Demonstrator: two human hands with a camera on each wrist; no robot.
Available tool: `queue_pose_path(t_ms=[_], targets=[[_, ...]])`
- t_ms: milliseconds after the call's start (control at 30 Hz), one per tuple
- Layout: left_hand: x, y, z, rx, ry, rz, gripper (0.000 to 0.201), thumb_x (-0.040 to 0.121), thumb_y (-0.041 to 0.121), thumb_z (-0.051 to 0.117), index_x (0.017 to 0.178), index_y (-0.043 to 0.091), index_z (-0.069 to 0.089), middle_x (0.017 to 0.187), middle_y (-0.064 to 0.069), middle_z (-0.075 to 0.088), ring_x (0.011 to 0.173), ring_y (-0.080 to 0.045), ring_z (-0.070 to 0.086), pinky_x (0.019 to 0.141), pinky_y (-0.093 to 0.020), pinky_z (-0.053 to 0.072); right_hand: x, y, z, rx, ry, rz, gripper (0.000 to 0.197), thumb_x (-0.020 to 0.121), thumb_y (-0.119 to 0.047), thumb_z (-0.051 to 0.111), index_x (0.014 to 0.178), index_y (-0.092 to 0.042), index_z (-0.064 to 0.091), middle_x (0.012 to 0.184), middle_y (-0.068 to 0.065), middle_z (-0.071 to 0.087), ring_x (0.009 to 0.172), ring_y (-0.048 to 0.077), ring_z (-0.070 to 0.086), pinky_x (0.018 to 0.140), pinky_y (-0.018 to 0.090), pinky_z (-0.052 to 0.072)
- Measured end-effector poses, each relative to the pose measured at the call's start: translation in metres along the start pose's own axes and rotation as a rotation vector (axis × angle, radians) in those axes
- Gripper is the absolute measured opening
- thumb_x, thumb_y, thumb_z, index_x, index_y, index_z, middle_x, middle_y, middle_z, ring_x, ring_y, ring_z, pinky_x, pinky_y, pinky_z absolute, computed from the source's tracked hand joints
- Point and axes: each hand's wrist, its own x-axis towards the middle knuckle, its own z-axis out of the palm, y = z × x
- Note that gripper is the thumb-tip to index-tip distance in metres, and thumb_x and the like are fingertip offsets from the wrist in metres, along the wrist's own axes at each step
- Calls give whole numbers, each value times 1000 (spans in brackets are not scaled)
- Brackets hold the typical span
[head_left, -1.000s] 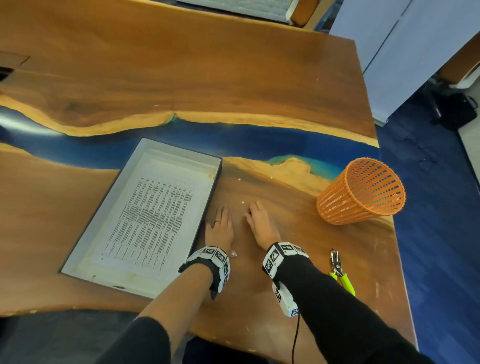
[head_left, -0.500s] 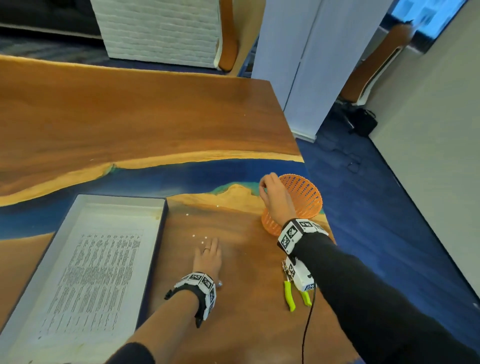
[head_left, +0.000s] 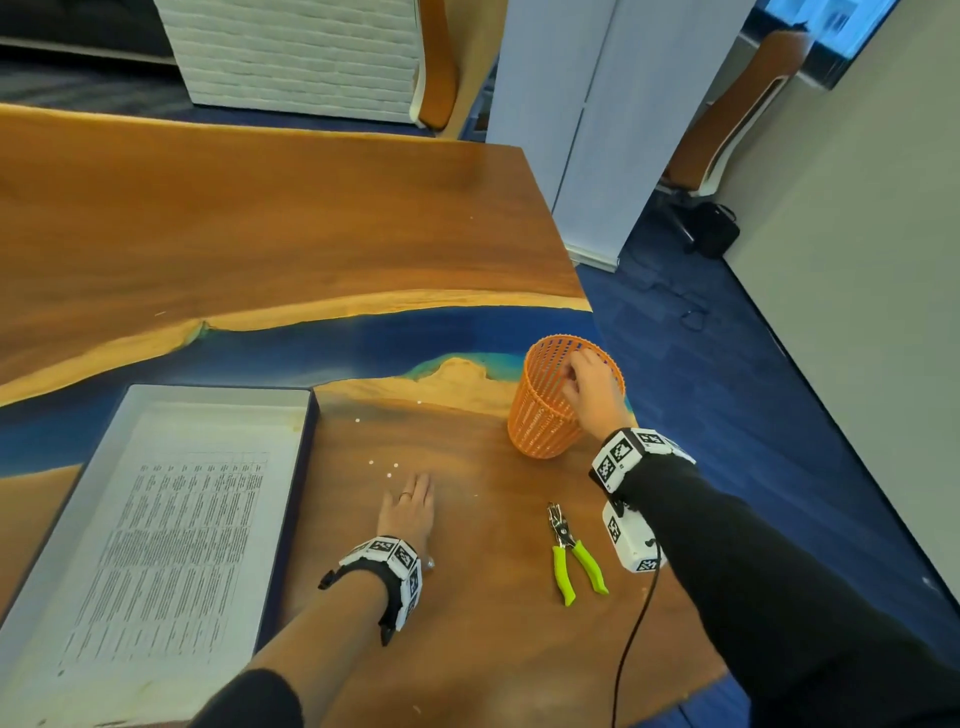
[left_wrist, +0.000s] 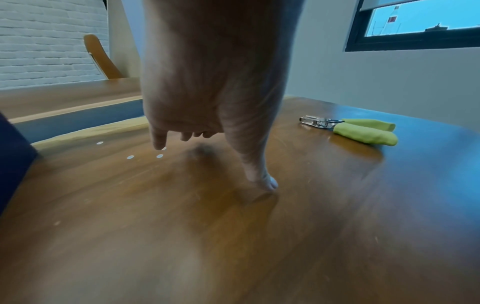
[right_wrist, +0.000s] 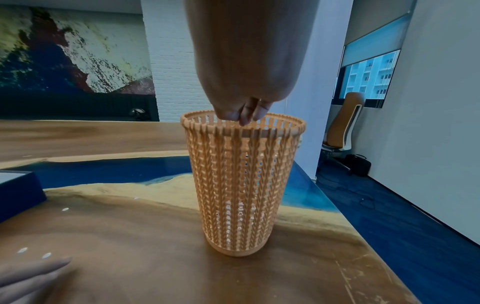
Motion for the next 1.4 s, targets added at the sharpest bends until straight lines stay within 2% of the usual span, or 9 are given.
queue_pose_path(t_ms=[133,267,433,533,633,833,1067,1200,1400], targets=[[-3,-10,5,-10,0,-26,115,79,51,67,149,2,-11,160,-9,-13,149,-24,-7,118,-46,16,0,2,1,-26,34,-2,12,87,1,46,92,-4,57,102,13,55,89,26,54,74,30,39],[-5,-20,6,-24,-9,-59,116,79,50,68,149,2,-10,160,-10,-12,149,-24,-7,118,-46,16,2,-11,-2,-112,157,-25,13,87,0,45,91,-2,58,99,14,58,88,28,54,76,34,40],[-7,-39,9,-57,-18,-143,118,77,51,69,149,1,-10,160,-10,-12,149,-24,-6,117,-47,18,6,-52,9,-97,246,-240,17,86,-8,41,85,-4,58,86,11,57,80,26,53,71,38,42],[-8,-49,12,-104,-23,-185,118,77,50,70,150,2,-9,159,-10,-15,149,-23,-4,117,-46,19,4,-77,36,-73,148,-341,14,83,-7,46,84,-4,60,86,10,56,78,26,53,68,39,43],[-8,-55,17,-139,-17,-196,119,77,51,70,149,1,-10,159,-9,-18,149,-22,-6,116,-46,19,-5,-92,75,16,-6,-353,10,83,-1,54,87,-3,63,89,11,57,82,27,55,72,38,44],[-6,-52,33,-196,44,-211,119,77,49,70,149,2,-11,158,-7,-21,149,-22,-7,115,-46,25,-34,-100,143,142,-287,-141,14,90,-8,56,93,-2,68,96,13,58,89,26,57,77,36,46],[-4,-51,39,-264,73,-230,121,76,43,73,148,3,-16,158,-4,-23,149,-20,-9,114,-45,25,-35,-107,180,197,-424,-65,13,89,-11,59,90,-2,67,102,15,58,93,27,56,77,30,41],[-5,-51,40,-280,74,-232,120,75,42,74,149,4,-13,158,-3,-23,149,-19,-9,115,-45,23,-28,-109,190,198,-446,-52,14,89,-10,59,89,1,67,101,16,58,93,28,54,70,20,30],[-3,-50,39,-294,64,-246,123,73,39,77,149,4,-13,158,-4,-21,149,-20,-9,115,-46,22,-24,-108,192,153,-487,-95,14,89,-8,59,88,3,67,102,17,57,94,30,54,72,25,32]])
